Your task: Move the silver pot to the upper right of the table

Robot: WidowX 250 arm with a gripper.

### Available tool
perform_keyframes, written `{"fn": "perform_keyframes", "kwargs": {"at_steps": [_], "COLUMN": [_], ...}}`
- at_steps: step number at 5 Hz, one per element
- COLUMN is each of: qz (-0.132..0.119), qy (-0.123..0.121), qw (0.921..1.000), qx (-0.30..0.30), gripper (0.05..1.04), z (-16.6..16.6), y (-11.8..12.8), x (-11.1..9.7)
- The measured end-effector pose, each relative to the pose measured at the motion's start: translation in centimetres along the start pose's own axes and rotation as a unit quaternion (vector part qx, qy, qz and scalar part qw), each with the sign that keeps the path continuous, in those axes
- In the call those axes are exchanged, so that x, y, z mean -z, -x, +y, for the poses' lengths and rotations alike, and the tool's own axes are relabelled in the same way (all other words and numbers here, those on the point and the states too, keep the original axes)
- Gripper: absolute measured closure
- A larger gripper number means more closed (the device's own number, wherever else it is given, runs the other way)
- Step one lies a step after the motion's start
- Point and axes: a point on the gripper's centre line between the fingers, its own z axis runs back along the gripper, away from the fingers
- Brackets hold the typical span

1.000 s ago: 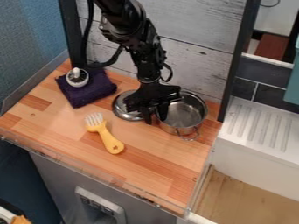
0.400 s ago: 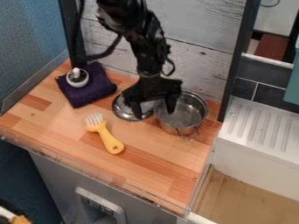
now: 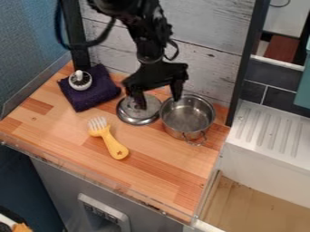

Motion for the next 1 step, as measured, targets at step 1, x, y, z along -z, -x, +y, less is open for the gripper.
{"fn": "perform_keyframes", "kwargs": {"at_steps": [1], "qz": [0.000], "qy": [0.000], "qw": [1.0000], "qx": [-0.003], "gripper": [0.082], "z": [0.25], "y": [-0.18], "x": [0.00]}}
